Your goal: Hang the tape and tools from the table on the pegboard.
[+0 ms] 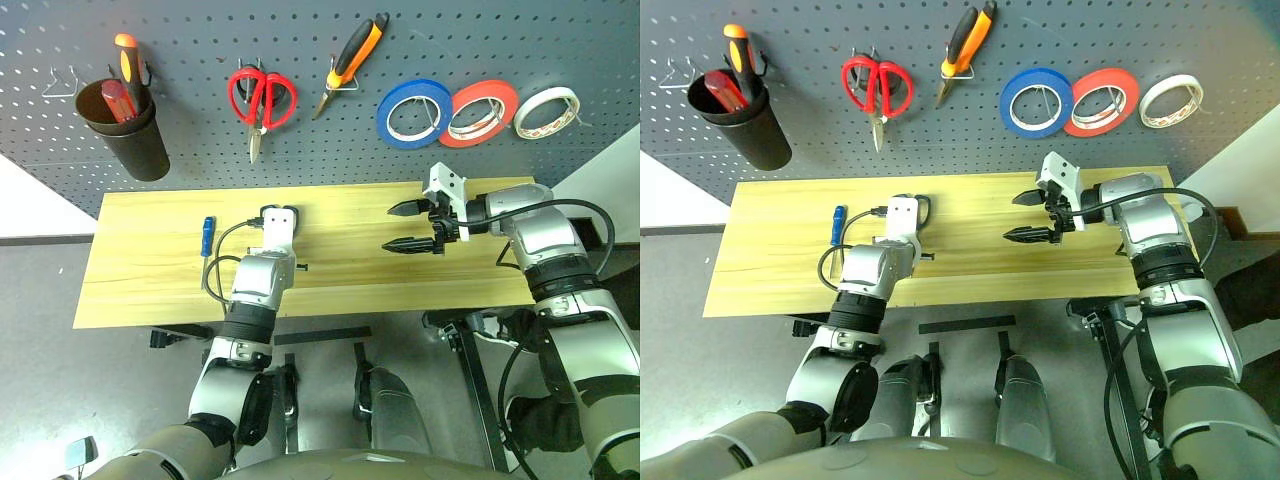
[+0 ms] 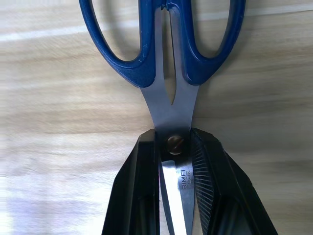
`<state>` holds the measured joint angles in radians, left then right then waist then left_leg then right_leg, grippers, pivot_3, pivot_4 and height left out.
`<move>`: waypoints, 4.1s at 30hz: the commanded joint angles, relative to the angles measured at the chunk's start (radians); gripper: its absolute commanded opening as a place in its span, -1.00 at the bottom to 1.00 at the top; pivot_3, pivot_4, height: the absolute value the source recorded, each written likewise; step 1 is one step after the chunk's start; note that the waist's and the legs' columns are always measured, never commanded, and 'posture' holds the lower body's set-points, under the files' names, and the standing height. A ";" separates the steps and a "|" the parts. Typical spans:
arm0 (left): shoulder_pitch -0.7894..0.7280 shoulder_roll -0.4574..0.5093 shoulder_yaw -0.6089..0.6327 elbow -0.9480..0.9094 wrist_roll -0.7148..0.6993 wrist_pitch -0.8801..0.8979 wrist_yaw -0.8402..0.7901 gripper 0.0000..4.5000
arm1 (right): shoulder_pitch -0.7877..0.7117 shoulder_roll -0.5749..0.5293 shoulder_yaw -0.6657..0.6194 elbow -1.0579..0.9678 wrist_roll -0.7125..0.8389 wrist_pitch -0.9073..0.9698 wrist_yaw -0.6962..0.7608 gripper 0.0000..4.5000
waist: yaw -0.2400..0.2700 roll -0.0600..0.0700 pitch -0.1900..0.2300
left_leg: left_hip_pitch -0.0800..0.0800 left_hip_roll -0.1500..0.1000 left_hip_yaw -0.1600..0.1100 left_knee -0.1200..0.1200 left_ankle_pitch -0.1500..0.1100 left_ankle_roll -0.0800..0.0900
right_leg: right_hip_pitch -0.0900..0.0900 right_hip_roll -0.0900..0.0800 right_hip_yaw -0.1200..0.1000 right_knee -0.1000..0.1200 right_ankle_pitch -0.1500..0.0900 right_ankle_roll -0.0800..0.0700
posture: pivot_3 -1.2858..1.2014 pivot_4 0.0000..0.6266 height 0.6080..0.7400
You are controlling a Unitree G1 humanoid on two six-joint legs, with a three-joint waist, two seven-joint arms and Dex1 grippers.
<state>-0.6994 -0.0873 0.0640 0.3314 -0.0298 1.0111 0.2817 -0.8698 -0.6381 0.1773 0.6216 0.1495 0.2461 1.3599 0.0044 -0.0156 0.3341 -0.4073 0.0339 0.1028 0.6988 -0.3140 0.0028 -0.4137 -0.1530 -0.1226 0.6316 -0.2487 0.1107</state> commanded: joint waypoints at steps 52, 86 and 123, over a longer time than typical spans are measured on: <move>0.354 0.351 -0.006 -0.438 -0.182 -0.942 -0.699 -0.75 | -0.020 -0.031 -0.256 -0.328 0.307 0.201 -0.058 1.00 | 0.005 -0.002 -0.090 | -0.007 -0.001 0.004 0.001 0.000 0.000 | -0.004 0.002 -0.003 0.000 0.001 0.000 | 0.00 -0.59 0.87; 0.462 0.403 0.101 -0.661 -0.394 -0.608 -0.699 0.99 | 0.095 -0.019 -0.210 -0.497 0.340 0.300 -0.115 1.00 | -0.017 -0.002 -0.091 | -0.002 -0.001 0.002 0.002 0.000 -0.001 | 0.001 0.002 -0.003 0.001 0.001 0.000 | 0.04 -0.52 0.87; 0.044 0.521 0.105 0.132 -0.173 -0.150 -0.464 0.99 | 0.009 0.089 0.000 -0.279 0.167 0.210 -0.023 1.00 | 0.012 0.000 -0.020 | -0.001 -0.002 0.001 0.001 0.001 -0.001 | 0.001 0.002 -0.003 0.001 0.001 0.000 | 0.09 0.16 0.87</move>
<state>-0.6445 0.4309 0.1705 0.4481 -0.2181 0.8892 -0.1850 -0.8550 -0.5428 0.1938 0.3787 0.3152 0.4548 1.3378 0.0159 -0.0154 0.3143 -0.4084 0.0321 0.1042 0.6997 -0.3135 0.0019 -0.4129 -0.1507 -0.1258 0.6330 -0.2480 0.1109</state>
